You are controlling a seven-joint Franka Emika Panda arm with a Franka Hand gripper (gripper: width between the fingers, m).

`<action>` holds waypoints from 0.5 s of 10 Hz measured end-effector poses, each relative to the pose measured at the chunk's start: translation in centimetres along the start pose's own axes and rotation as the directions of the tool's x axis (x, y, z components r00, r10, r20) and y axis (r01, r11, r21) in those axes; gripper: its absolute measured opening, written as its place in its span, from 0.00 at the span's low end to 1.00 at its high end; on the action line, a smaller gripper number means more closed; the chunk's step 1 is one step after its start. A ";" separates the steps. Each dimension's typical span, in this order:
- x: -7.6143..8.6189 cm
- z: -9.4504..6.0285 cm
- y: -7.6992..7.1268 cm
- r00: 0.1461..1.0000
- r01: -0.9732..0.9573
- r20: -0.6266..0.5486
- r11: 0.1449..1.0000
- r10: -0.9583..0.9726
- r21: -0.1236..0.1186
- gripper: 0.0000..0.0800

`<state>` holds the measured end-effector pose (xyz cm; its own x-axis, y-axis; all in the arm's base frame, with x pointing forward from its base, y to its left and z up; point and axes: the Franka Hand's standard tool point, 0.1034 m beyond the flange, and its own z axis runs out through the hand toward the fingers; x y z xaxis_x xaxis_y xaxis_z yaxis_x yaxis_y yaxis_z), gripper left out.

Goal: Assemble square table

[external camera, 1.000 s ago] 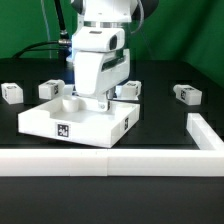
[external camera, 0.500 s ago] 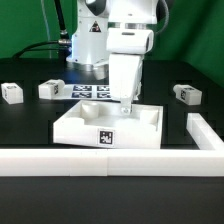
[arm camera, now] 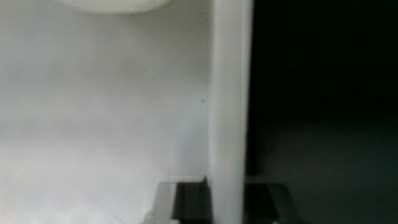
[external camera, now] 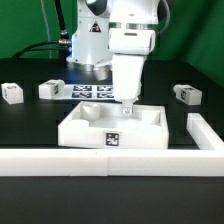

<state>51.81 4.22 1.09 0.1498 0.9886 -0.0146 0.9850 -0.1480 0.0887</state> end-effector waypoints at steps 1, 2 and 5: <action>1.4 0.1 0.9 0.999 0.050 -0.003 0.999 -0.050 -0.008 0.07; 2.4 0.0 1.5 0.996 0.083 -0.005 0.996 -0.083 -0.017 0.07; 2.2 0.1 1.4 0.997 0.077 -0.006 0.997 -0.077 -0.018 0.07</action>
Offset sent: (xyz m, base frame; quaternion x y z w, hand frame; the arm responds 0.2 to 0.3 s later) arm 0.0000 0.0000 0.0000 0.0000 0.0000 0.0000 1.0000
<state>53.56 6.14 1.13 0.0728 0.9972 -0.0156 0.9920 -0.0708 0.1049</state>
